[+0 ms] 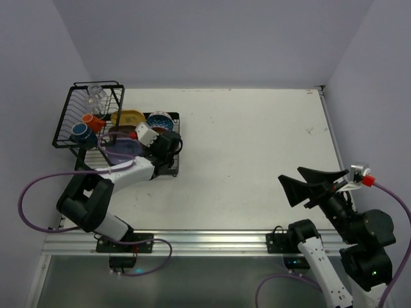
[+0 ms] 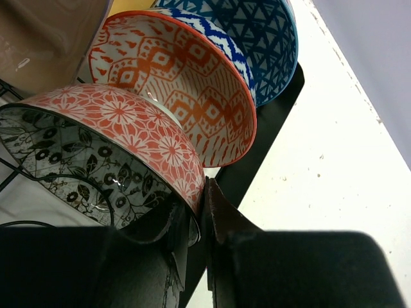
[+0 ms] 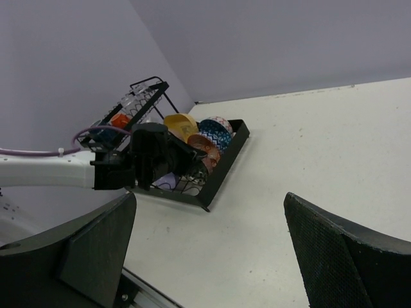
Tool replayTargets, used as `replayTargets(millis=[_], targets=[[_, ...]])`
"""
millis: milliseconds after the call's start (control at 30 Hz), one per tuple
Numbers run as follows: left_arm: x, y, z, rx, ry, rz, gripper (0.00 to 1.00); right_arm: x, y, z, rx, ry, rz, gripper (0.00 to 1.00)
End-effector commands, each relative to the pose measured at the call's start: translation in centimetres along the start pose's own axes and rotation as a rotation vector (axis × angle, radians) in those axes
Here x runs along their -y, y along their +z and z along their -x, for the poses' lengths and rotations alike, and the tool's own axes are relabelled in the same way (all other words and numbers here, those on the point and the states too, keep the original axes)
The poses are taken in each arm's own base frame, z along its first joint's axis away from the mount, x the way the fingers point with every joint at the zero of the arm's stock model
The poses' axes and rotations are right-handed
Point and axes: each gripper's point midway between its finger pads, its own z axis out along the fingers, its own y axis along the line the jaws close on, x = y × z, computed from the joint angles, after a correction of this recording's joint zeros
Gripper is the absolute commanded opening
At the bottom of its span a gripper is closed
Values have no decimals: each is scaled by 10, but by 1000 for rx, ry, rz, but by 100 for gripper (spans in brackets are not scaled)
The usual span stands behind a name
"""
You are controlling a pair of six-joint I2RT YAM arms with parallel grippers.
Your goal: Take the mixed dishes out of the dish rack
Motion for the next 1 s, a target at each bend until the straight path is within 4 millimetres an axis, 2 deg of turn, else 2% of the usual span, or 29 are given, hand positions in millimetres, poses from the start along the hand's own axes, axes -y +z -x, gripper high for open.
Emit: replayTargets(millis=[0,333,400,433,467,533,567,967], targets=[[-13,2,18,85,-32,43,0,-11,0,7,-5,-17,40,99],[-6,-5,24,90,-97,-15,0,-11,0,8,2,-11,43,99],[1,-6,26,93,-120,-51,0,-11,1,7,1,-9,44,99],[-3,-7,24,92,-114,-56,0,-11,1,7,2,-10,43,99],[4,-7,28,106,-134,-93,0,-11,1,7,1,-9,44,99],[2,-10,29,115,-147,-120,0,-12,1,7,-1,-10,48,99],[9,-12,34,128,-170,-153,0,-13,1,7,-3,-9,51,99],[28,-18,39,127,-219,-250,0,-12,0,11,5,-20,39,99]])
